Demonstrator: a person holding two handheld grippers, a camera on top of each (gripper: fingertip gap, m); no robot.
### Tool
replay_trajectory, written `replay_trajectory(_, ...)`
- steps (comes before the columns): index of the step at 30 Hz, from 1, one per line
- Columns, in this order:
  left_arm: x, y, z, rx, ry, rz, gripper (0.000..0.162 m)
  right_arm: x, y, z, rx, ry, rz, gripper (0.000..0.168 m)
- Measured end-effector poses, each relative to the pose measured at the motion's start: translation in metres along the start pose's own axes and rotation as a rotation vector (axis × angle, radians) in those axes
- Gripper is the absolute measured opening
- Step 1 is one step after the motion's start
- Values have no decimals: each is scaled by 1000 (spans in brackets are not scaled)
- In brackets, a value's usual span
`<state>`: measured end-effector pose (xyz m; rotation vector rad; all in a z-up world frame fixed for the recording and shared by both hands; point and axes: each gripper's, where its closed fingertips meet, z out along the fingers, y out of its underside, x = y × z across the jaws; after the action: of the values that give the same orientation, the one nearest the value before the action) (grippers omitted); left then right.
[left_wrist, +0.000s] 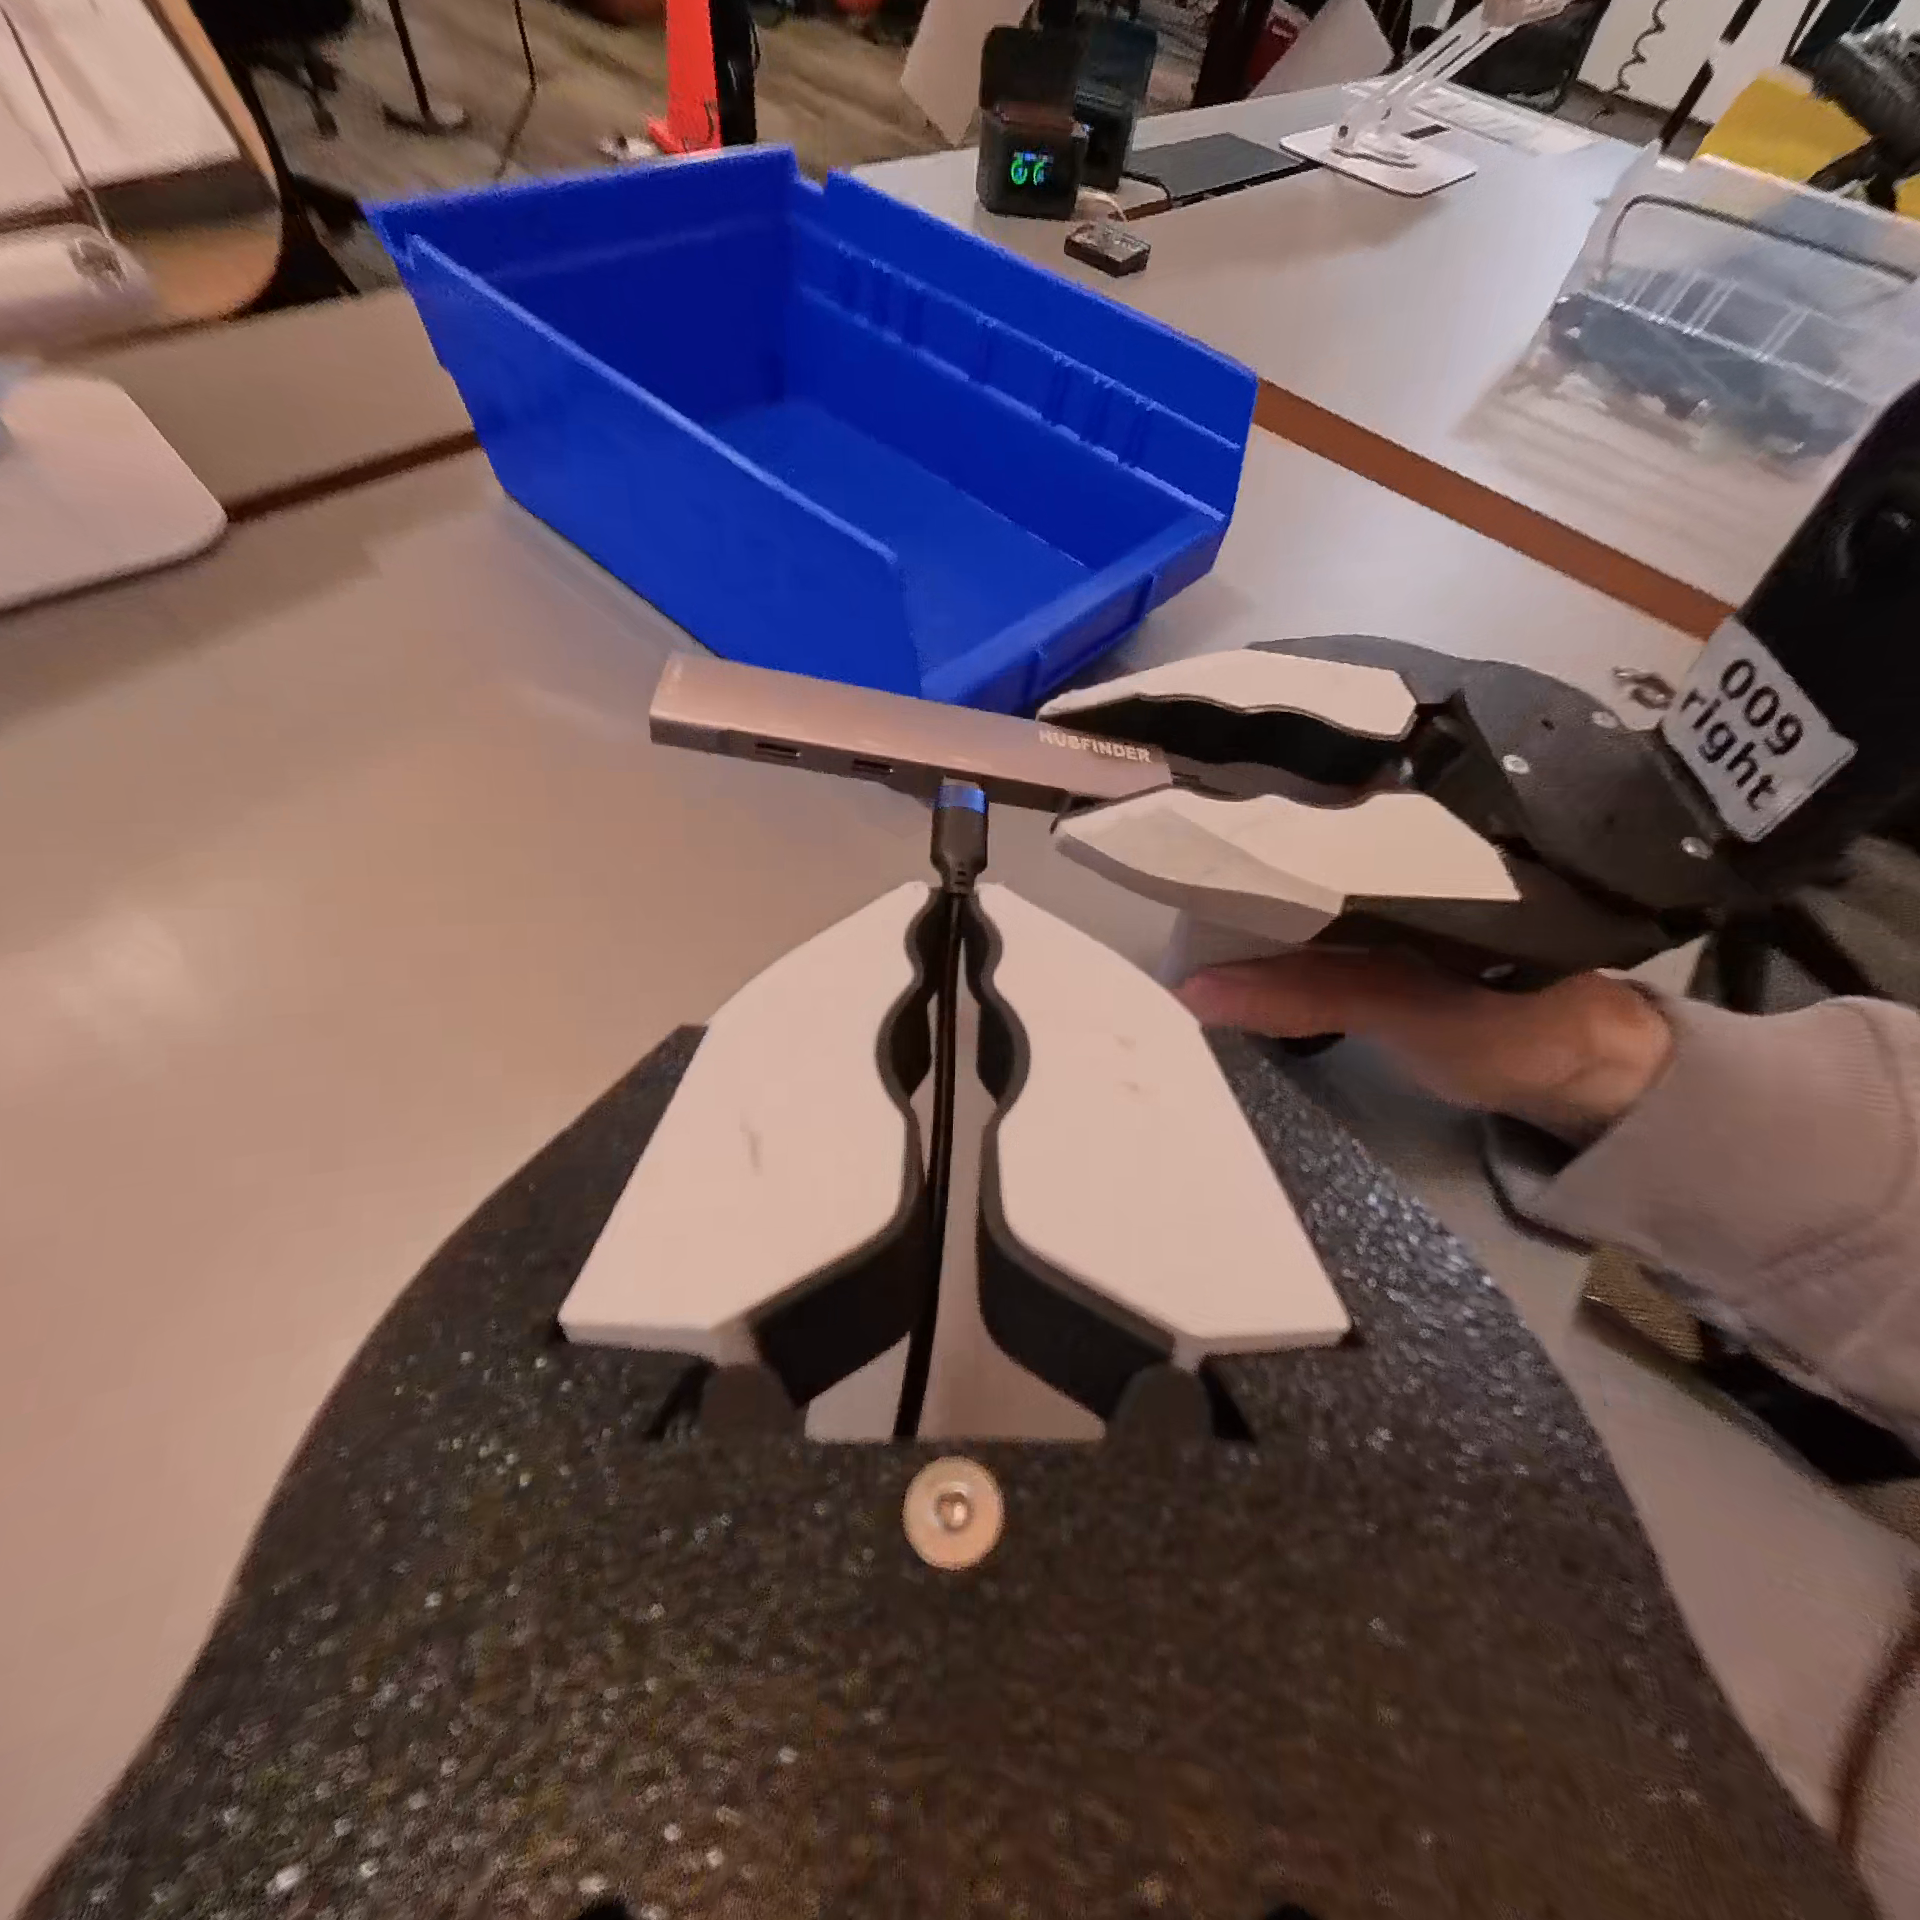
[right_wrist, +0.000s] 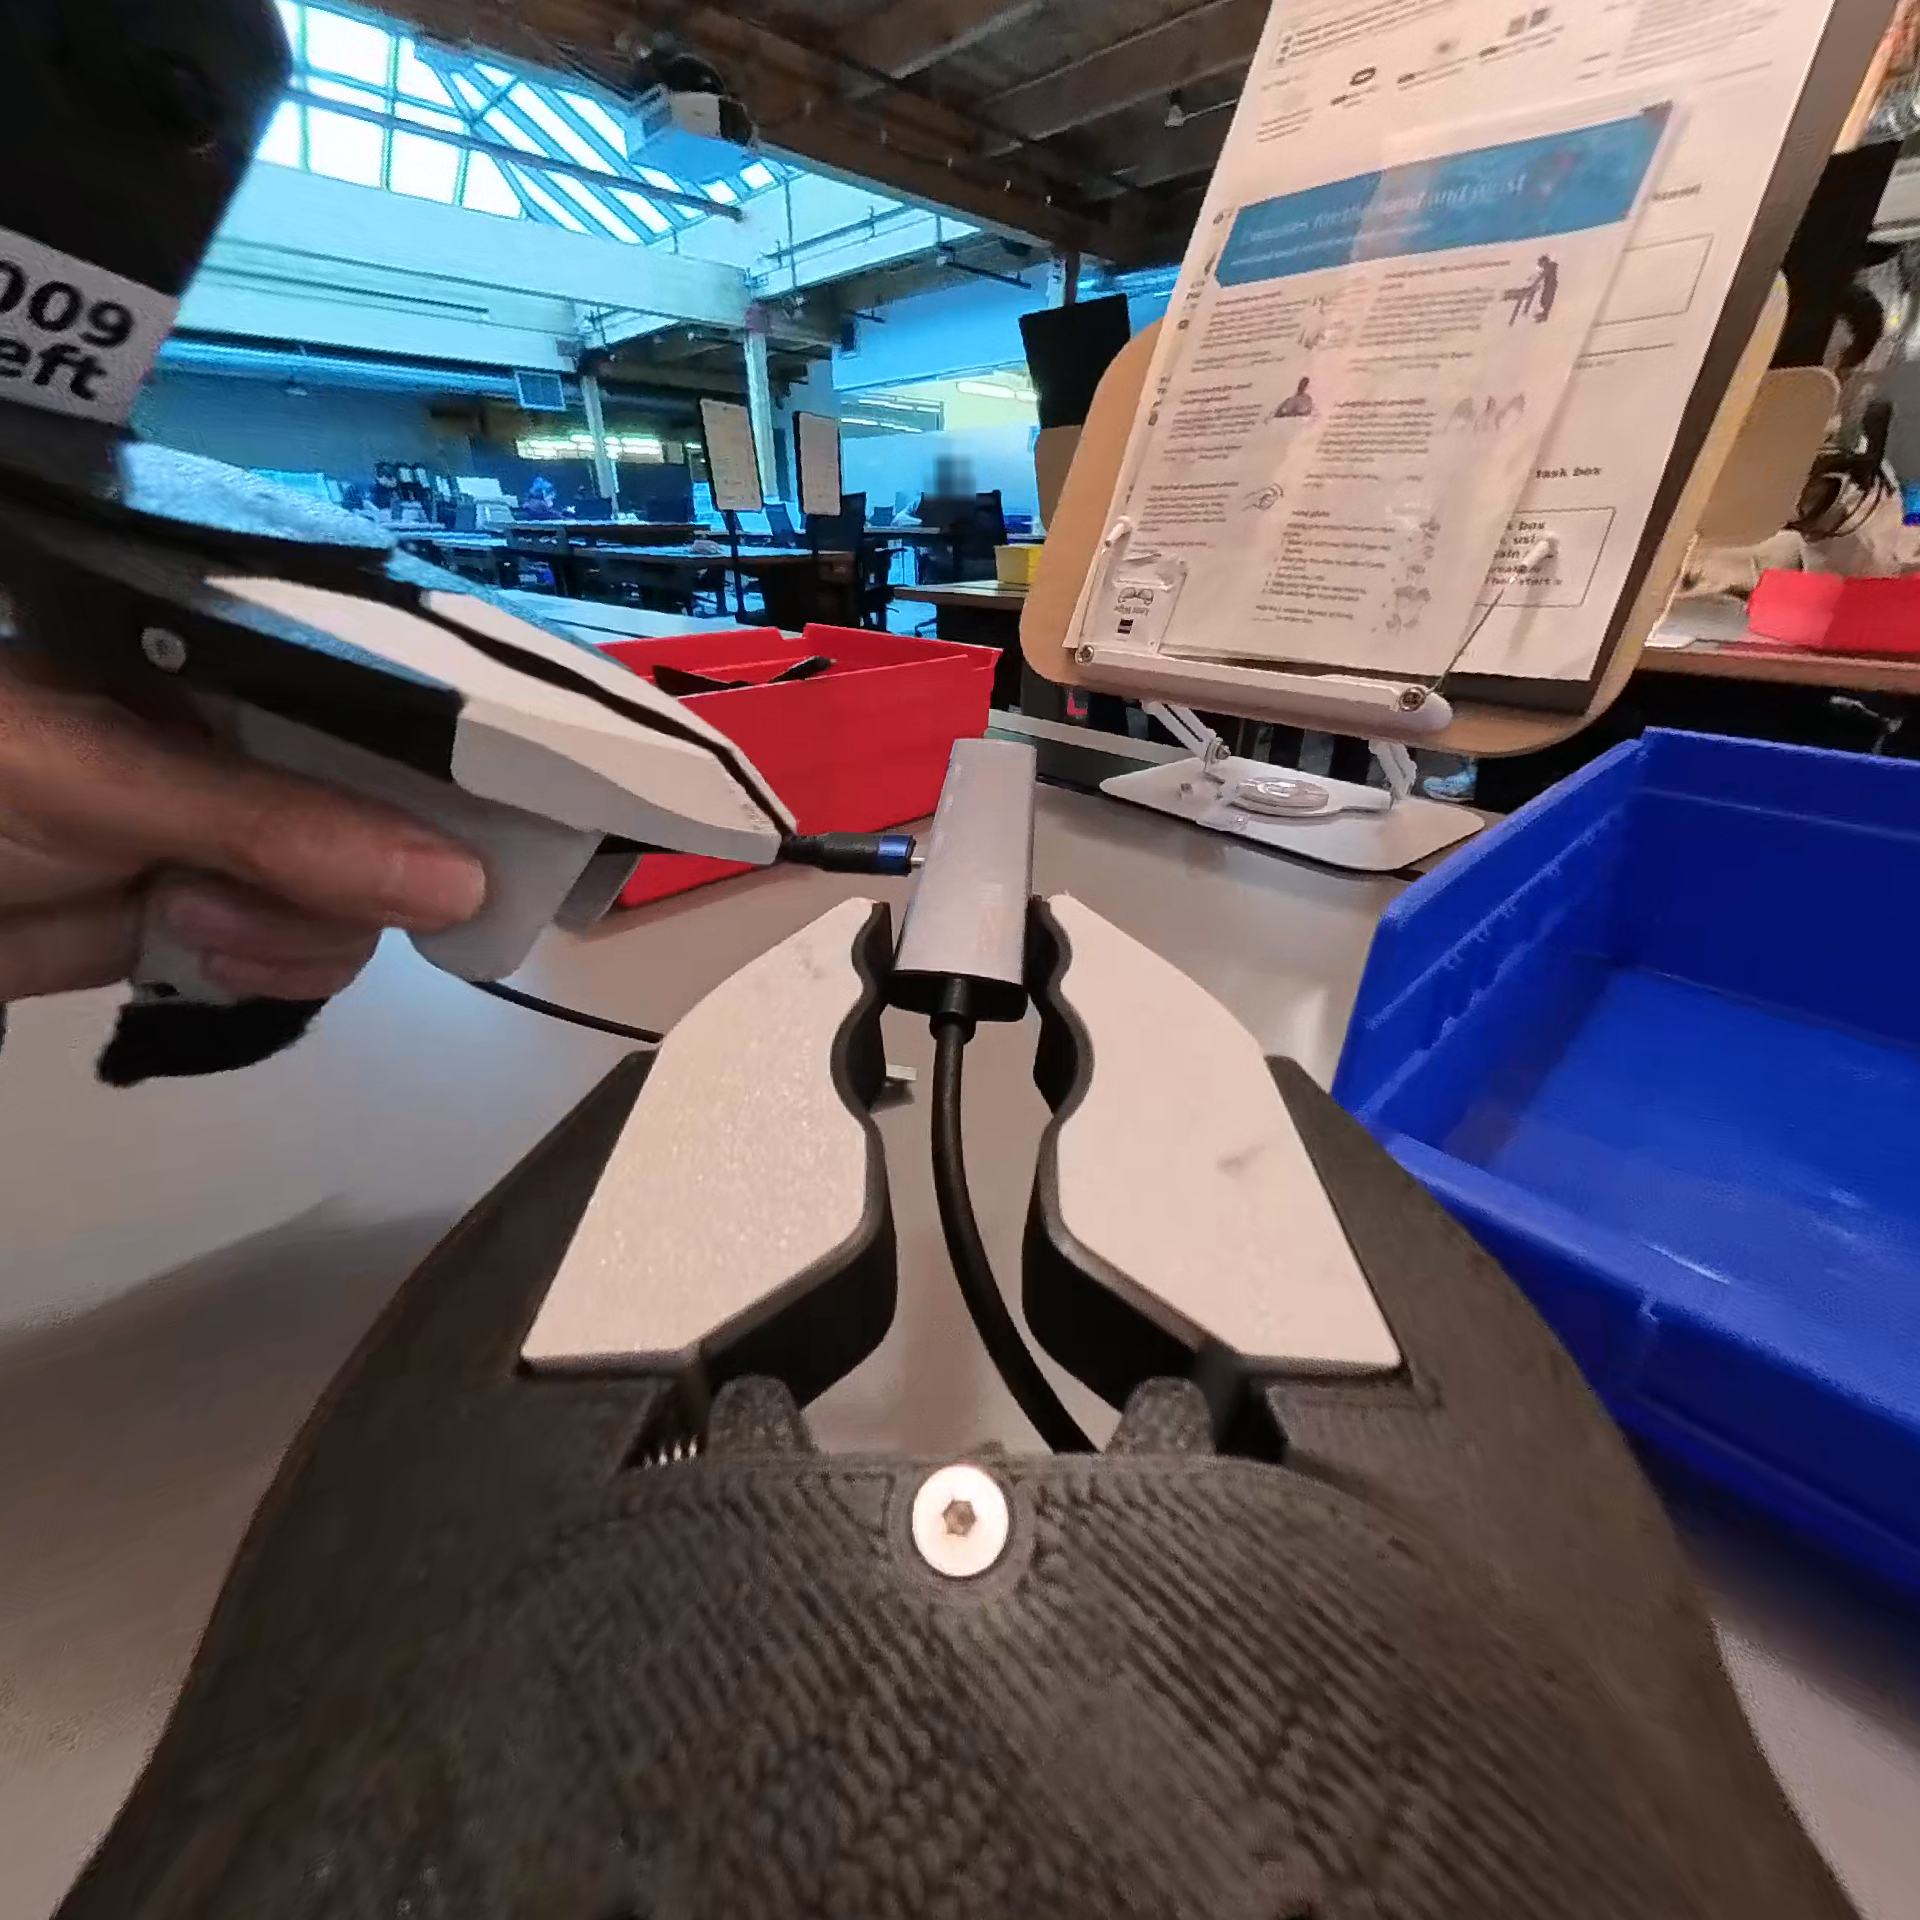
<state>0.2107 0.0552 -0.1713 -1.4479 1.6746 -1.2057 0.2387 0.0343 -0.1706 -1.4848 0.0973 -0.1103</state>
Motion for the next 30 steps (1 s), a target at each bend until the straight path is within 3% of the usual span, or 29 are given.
replay_trajectory(1, 0, -1, 1, 16, -12, 27, 3, 1, 0, 0, -1, 0, 12, 25)
replay_trajectory(9, 3, -8, 7, 98, -80, 176, 10, 8, -4, -4, 36, 21, 54, 25)
replay_trajectory(17, 2, -8, 9, 80, -58, 199, 16, 10, -5, -4, 43, 18, 69, 25)
replay_trajectory(19, 6, -2, 11, 29, -26, 205, 26, 8, -4, -4, 39, 13, 56, 25)
replay_trajectory(20, 7, 1, 12, 3, -21, 213, 23, 7, -4, -3, 37, 14, 48, 25)
replay_trajectory(21, 5, 1, 13, -2, -38, 229, 6, 6, -4, -3, 36, 10, 40, 25)
replay_trajectory(30, 3, -3, 14, 61, -107, 277, 5, 7, -6, -4, 52, 11, 35, 25)
